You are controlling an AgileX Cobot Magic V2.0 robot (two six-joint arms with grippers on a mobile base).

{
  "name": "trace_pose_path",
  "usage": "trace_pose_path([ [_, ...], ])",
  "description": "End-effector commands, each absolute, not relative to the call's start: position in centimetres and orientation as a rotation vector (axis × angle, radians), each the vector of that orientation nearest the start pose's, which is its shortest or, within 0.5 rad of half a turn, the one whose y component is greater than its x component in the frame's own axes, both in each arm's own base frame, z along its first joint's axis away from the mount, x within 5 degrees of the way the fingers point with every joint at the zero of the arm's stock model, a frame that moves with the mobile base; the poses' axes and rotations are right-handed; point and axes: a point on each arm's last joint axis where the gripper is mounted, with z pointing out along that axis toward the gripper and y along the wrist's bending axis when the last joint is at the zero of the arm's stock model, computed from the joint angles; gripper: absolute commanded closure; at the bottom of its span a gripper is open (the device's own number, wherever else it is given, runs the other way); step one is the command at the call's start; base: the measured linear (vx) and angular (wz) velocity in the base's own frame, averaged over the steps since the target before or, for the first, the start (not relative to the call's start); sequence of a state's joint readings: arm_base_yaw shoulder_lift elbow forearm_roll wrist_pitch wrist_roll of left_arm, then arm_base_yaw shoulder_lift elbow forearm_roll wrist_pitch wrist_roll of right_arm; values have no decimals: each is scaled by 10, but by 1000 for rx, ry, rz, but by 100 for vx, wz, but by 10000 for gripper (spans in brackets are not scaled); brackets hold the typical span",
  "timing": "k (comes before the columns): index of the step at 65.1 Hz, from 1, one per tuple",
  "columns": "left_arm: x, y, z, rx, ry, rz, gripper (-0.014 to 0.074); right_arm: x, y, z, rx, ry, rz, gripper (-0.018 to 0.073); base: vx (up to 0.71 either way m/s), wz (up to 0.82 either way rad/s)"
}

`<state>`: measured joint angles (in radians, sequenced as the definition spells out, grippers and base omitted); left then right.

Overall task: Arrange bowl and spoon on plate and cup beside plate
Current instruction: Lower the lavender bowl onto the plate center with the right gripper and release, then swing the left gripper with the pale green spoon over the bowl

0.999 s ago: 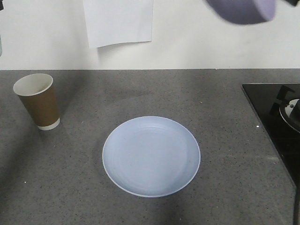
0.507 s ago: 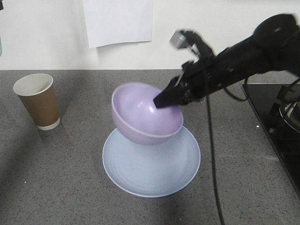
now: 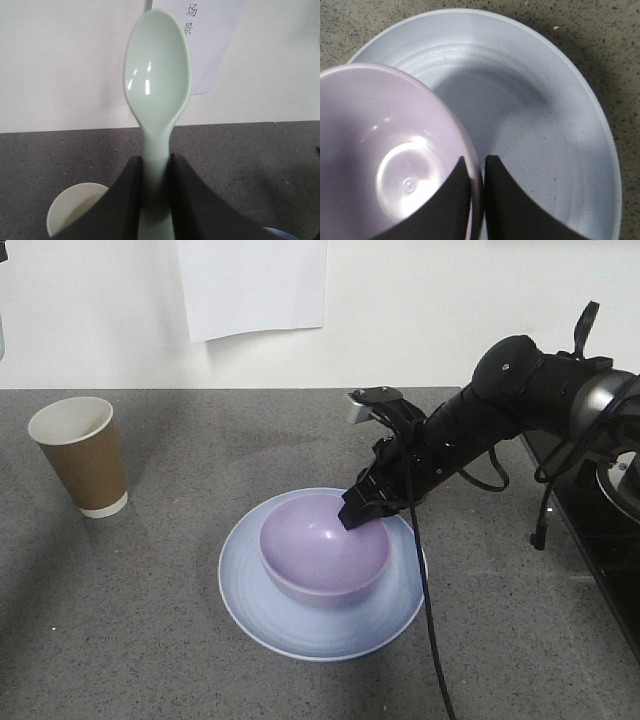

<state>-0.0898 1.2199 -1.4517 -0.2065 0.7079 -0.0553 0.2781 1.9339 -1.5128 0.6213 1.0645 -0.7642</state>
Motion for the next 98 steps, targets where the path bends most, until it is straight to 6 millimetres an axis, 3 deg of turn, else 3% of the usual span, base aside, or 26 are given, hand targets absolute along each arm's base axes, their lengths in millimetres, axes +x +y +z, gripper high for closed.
trace_pose_path([
  [1, 244, -34, 488, -40, 1841, -351, 602, 371, 157, 266, -1013, 2445, 734, 423, 0, 0],
  [19, 244, -34, 488, -40, 1842, -351, 602, 374, 157, 268, -971, 2428, 724, 182, 0, 0],
  [29, 244, -34, 488, -40, 1842, -351, 602, 376, 157, 282, -930, 2373, 715, 122, 0, 0],
  [37, 244, -34, 488, -40, 1842, -351, 602, 375, 156, 319, -908, 2286, 692, 122, 0, 0],
  [47, 243, -35, 487, -38, 1857, -352, 602, 360, 152, 389, -866, 2110, 658, 136, 0, 0],
  [59, 242, -37, 481, -34, 1914, -381, 602, 318, 139, 465, -839, 1914, 597, 269, 0, 0],
  [71, 250, -53, 465, 108, 2031, -512, 602, 261, 116, 516, -836, 1759, 444, 574, 0, 0],
  [83, 268, -79, 442, 286, 2136, -753, 602, 200, 86, 553, -768, 1672, 249, 568, 0, 0],
  [98, 275, -123, 413, 473, 2273, -865, 603, 151, 50, 564, -629, 1744, 11, 564, 0, 0],
])
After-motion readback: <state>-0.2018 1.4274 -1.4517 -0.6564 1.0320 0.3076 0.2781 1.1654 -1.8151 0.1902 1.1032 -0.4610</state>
